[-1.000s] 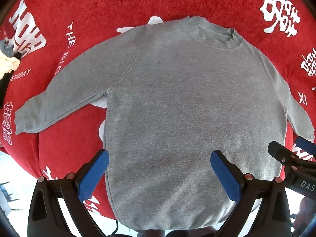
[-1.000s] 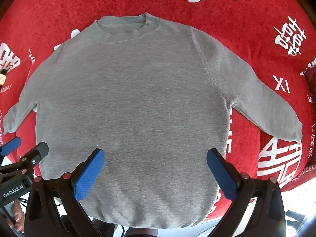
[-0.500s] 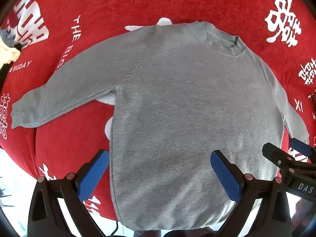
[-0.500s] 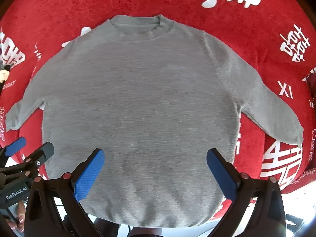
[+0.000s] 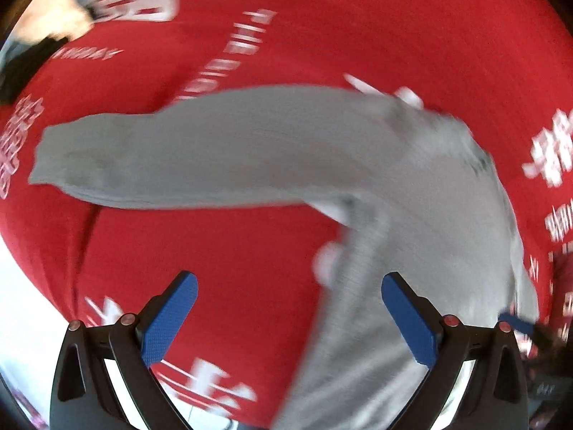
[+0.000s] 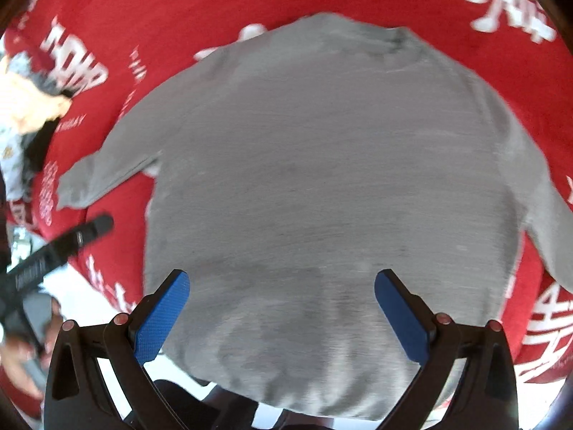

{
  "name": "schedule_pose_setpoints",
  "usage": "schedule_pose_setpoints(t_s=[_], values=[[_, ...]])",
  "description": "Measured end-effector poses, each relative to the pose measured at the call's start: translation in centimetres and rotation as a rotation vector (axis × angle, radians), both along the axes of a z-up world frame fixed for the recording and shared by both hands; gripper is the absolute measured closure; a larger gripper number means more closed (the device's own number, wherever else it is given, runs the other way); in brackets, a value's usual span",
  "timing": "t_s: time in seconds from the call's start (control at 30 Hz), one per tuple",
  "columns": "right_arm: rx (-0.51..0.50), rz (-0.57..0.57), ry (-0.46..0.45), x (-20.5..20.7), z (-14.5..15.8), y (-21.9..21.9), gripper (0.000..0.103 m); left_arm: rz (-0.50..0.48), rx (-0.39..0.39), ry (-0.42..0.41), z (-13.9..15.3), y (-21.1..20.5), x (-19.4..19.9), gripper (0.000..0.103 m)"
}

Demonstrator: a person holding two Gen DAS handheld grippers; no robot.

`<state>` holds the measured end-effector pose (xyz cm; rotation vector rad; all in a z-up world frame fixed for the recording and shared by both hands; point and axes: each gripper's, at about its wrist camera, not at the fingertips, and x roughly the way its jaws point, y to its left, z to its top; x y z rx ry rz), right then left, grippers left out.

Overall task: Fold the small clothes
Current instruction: 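Grasp the cuff of the sleeve nearest the left tool with the left tool, then fold the held sleeve across the sweatshirt body with the left tool, then release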

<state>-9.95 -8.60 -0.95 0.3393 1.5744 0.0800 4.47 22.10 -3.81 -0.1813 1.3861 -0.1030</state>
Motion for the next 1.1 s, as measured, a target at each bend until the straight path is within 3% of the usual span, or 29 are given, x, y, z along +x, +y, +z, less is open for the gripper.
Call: schedule_pose_setpoints(t_s=[0.13, 0.27, 0.37, 0.57, 0.67, 0.7, 0.77, 0.83, 0.9, 1.1], values=[[0.042, 0.036, 0.006, 0.3, -0.9, 2.7, 0.0, 0.194, -0.045, -0.036, -1.8, 8.0, 1.5, 0.0], [0.09, 0.061, 0.0, 0.4, -1.7, 4.8, 0.0, 0.399, -0.186, -0.027, -4.5, 14.5, 1.6, 0.0], [0.109, 0.092, -0.016, 0.7, -1.9, 6.3, 0.0, 0.5, -0.301, -0.008, -7.1, 17.6, 1.6, 0.0], [0.142, 0.135, -0.027, 1.4, -2.3, 8.8, 0.0, 0.559, -0.422, -0.049, -9.3, 19.8, 3.3, 0.0], [0.148, 0.143, -0.023, 1.7, -2.5, 9.4, 0.0, 0.583, -0.444, -0.051, -9.8, 20.2, 4.3, 0.0], [0.148, 0.144, -0.022, 1.9, -2.6, 9.6, 0.0, 0.584, -0.434, -0.051, -9.7, 20.0, 4.5, 0.004], [0.149, 0.145, -0.024, 2.1, -2.5, 10.0, 0.0, 0.584, -0.389, -0.052, -9.3, 19.6, 4.8, 0.03], [0.15, 0.141, -0.028, 2.2, -2.3, 10.0, 0.0, 0.575, -0.366, -0.058, -9.3, 19.5, 5.1, 0.072], [0.156, 0.13, -0.031, 2.2, -2.1, 9.6, 0.0, 0.553, -0.425, -0.098, -9.2, 19.6, 5.2, 0.091], [0.17, 0.063, -0.049, 1.5, -1.1, 6.8, 0.0, 0.404, -0.368, -0.204, -4.9, 16.5, 6.3, 0.091]])
